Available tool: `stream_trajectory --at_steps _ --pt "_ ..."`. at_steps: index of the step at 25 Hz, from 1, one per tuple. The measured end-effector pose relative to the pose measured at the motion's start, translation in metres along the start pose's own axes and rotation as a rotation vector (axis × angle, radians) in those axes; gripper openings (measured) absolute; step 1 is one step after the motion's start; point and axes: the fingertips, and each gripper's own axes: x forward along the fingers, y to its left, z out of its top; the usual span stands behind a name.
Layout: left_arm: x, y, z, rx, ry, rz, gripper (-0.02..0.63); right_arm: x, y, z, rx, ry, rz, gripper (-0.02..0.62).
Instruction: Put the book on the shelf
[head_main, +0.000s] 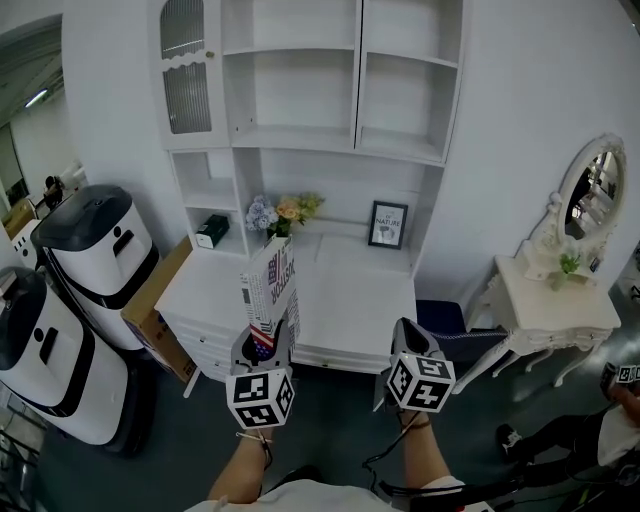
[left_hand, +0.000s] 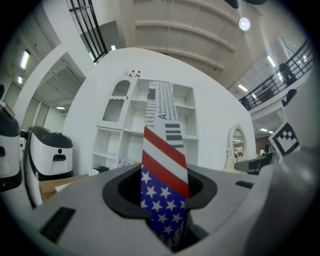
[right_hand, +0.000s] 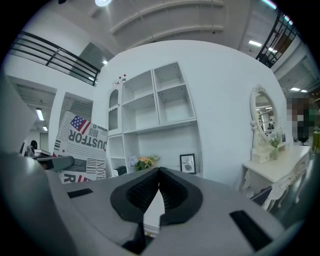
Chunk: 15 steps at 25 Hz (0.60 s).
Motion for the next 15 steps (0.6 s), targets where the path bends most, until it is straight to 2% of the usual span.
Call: stream_trajectory --at_steps 6,15 --pt "0.018 0.009 -0.011 -0.030 0.021 0.007 0.158 0.018 -0.001 -0.004 -0.016 0.022 0.000 0.021" --pt "0.070 0.017 -0.004 -0.024 -0.010 -0.027 0.158 0.062 -0.006 0.004 -0.025 0.010 -0.018 0.021"
